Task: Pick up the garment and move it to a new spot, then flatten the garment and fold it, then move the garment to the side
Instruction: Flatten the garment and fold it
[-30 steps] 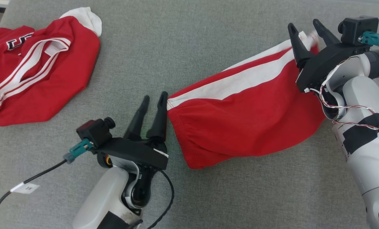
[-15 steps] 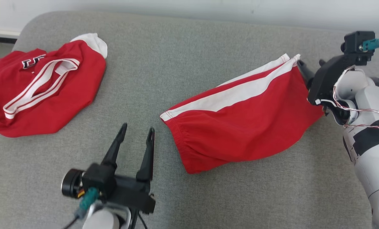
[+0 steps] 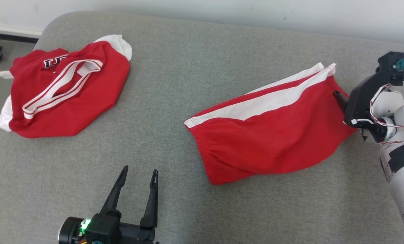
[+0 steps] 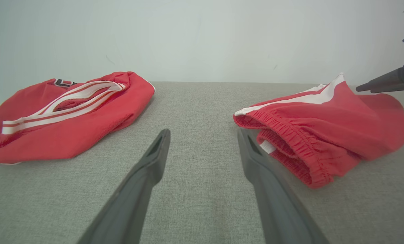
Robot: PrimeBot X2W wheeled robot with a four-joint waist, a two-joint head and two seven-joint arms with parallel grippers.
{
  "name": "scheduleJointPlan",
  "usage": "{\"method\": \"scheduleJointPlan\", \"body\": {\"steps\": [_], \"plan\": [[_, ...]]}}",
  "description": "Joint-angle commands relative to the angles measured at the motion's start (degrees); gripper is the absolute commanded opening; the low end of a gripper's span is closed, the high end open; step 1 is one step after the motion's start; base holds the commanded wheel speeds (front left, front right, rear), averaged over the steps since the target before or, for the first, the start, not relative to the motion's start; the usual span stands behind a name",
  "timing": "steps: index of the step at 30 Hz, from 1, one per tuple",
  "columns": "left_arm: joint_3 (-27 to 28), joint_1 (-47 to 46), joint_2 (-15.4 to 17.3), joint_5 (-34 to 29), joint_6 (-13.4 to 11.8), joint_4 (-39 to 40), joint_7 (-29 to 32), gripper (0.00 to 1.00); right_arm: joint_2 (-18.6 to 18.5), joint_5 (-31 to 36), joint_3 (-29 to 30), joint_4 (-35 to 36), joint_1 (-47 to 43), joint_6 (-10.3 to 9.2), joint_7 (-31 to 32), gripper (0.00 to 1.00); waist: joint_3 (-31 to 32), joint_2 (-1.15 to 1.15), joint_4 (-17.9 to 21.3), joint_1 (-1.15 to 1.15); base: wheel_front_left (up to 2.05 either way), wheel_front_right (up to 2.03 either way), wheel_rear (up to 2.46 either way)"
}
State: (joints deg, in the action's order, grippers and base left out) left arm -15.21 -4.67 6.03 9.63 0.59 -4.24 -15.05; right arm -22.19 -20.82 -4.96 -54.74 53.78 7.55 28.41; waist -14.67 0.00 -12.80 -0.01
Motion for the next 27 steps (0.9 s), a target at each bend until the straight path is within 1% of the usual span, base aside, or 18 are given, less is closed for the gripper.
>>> {"method": "scheduleJointPlan", "body": {"steps": [1,12,15,19,20,21,23,27], "plan": [[0.11,0.63,-0.25,-0.30,0.24,0.22,-0.19,1.00,0.01,0.57,0.23,-0.08,-0.65,-0.13,0.20,1.00,-0.90,0.00,-0.90,0.01,0.00,0.00,0.00],[1.12,-0.78,-1.98,-0.35,2.28,0.40,-0.19,1.00,1.09,9.54,6.93,0.27,0.49,-0.13,5.09,1.00,-4.40,0.00,-3.81,0.01,0.00,0.00,0.00],[1.53,-1.06,-2.30,-0.39,2.40,0.30,-0.19,1.00,2.67,11.19,8.83,0.54,0.34,-0.13,6.95,1.00,-5.20,0.00,-4.23,0.01,0.00,0.00,0.00],[2.00,-1.18,-2.60,-0.57,2.69,0.06,-0.19,1.00,5.24,13.00,8.99,1.17,-1.01,0.01,12.73,1.00,-5.75,0.00,-4.18,0.01,0.00,0.00,0.00],[2.07,-1.26,-2.65,-0.59,2.77,-0.04,-0.19,1.00,5.35,13.25,8.90,1.91,-1.47,0.02,13.41,0.33,-5.79,0.00,-4.12,0.01,0.00,0.00,0.00],[2.17,-1.37,-2.71,-0.54,2.88,-0.12,-0.19,1.00,5.47,13.44,8.83,2.83,-1.97,0.02,14.08,0.00,-5.78,0.00,-4.03,0.01,0.00,0.00,0.00],[2.37,-1.42,-2.81,-0.62,2.94,-0.28,-0.19,1.00,5.51,13.72,8.64,4.98,-3.06,0.01,15.16,0.00,-5.52,0.00,-3.66,0.01,0.00,0.00,0.00],[2.55,-1.28,-2.93,-0.49,3.13,-0.61,-0.19,1.00,4.41,13.75,9.35,10.30,-5.17,-0.01,15.67,0.00,-4.87,0.00,-2.51,0.01,0.00,0.00,0.00]]}}
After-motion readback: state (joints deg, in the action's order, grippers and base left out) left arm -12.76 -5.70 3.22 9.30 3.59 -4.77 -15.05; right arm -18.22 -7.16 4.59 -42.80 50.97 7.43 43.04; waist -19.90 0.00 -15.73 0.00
